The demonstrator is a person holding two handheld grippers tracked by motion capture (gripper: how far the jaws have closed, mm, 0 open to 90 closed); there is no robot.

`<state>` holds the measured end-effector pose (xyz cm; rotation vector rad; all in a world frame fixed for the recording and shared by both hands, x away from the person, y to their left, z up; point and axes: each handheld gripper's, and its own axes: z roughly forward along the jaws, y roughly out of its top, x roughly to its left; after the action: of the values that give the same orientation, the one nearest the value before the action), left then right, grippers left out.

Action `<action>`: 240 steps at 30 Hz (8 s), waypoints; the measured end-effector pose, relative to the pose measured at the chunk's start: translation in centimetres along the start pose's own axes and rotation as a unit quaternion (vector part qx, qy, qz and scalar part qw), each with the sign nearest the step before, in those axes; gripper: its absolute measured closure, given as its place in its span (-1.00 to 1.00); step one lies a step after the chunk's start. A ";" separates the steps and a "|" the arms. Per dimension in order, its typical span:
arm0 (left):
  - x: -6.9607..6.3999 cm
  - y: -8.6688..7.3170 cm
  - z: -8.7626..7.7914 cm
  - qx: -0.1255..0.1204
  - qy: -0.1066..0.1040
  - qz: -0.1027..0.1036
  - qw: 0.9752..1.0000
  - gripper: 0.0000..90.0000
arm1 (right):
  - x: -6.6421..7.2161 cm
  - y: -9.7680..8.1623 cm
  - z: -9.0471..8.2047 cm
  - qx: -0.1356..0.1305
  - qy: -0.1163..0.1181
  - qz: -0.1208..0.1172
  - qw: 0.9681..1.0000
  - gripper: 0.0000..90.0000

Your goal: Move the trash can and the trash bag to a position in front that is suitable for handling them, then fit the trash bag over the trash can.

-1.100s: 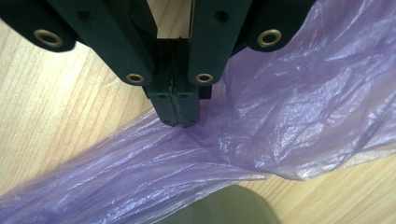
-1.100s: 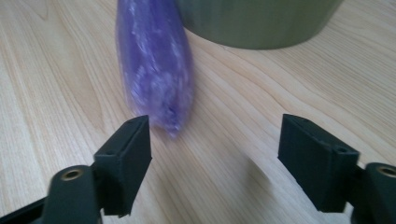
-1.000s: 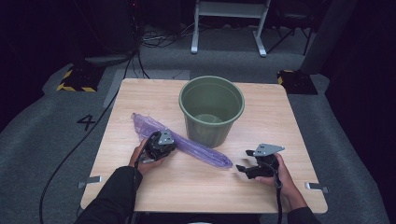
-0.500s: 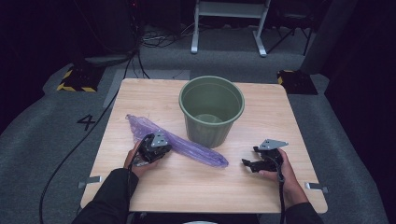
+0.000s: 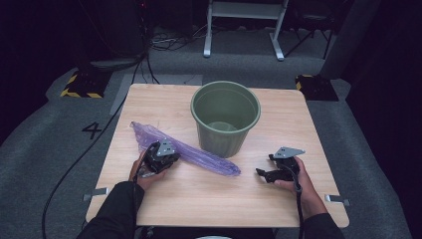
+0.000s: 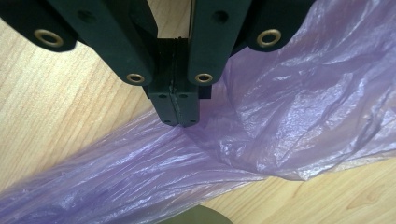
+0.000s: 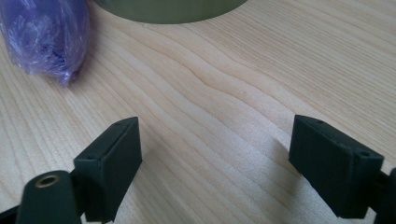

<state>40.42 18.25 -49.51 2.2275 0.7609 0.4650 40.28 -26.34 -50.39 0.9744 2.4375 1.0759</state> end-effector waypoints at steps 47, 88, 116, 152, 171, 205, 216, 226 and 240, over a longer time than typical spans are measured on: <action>1.4 2.0 -6.5 -0.132 0.043 -0.046 0.989 1.00 | 0.2 -0.1 -0.1 0.001 -0.012 0.010 1.000 -0.65; 1.5 8.1 -12.1 -0.229 0.064 -0.033 0.971 1.00 | 0.4 0.2 -0.8 0.002 0.005 0.006 1.000 -0.54; 1.5 9.8 -11.4 -0.227 0.059 -0.031 0.972 1.00 | 9.4 9.3 -6.0 -0.182 0.051 -0.115 0.975 -0.01; 2.4 9.3 -10.7 -0.193 0.027 -0.025 0.981 0.26 | 6.5 19.0 -6.5 -0.225 -0.039 -0.138 0.964 0.95; -2.3 9.6 -7.3 -0.063 -0.089 0.055 0.993 -0.45 | 4.0 19.9 -3.2 -0.121 -0.105 -0.097 0.982 0.95; -2.6 10.1 -8.8 -0.152 -0.001 0.032 0.988 0.99 | 5.3 19.0 -5.6 -0.126 -0.058 -0.095 0.986 -0.33; -2.0 12.1 -8.6 -0.132 -0.010 0.035 0.991 0.98 | 7.0 19.3 -7.2 -0.178 0.012 -0.169 0.969 -0.58; -2.7 13.4 -7.4 -0.107 -0.015 0.054 0.993 0.98 | 8.6 20.4 -6.9 -0.219 0.051 -0.173 0.959 -0.46; -3.8 14.2 -7.1 -0.109 -0.018 0.069 0.991 0.88 | 8.5 20.8 -3.9 -0.174 0.020 -0.130 0.976 0.93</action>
<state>39.15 11.53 -34.72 2.0836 0.5135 0.5475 41.76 -12.38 -32.36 0.5113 2.2208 1.3717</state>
